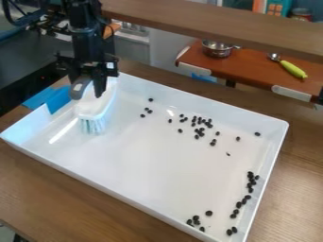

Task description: Sweep into pile

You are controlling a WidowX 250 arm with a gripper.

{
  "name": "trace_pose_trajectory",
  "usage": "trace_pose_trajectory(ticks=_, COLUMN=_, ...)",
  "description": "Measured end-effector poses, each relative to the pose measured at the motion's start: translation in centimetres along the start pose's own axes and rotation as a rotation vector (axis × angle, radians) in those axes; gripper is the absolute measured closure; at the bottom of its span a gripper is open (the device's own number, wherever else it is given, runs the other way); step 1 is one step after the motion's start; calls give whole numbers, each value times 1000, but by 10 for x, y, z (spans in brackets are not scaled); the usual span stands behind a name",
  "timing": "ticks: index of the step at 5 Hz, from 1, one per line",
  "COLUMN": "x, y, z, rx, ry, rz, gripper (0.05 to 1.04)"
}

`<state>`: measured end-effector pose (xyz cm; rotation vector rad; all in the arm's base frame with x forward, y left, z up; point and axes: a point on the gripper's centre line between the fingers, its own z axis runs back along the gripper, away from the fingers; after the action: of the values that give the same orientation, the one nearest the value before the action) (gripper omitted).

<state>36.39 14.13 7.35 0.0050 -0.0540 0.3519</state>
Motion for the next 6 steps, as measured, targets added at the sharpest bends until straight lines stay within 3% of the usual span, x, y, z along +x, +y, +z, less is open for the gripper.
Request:
trace_pose_trajectory(ticks=1, x=2, y=-11, z=-2, rx=-39, ry=3, rz=-28, gripper=598)
trace_pose_trajectory(ticks=3, x=-10, y=-51, z=-7, rx=-71, ry=13, rz=-131, gripper=598)
trace_pose_trajectory(ticks=6, x=-42, y=-148, z=-4, rx=-115, ry=98, rz=-226, gripper=598)
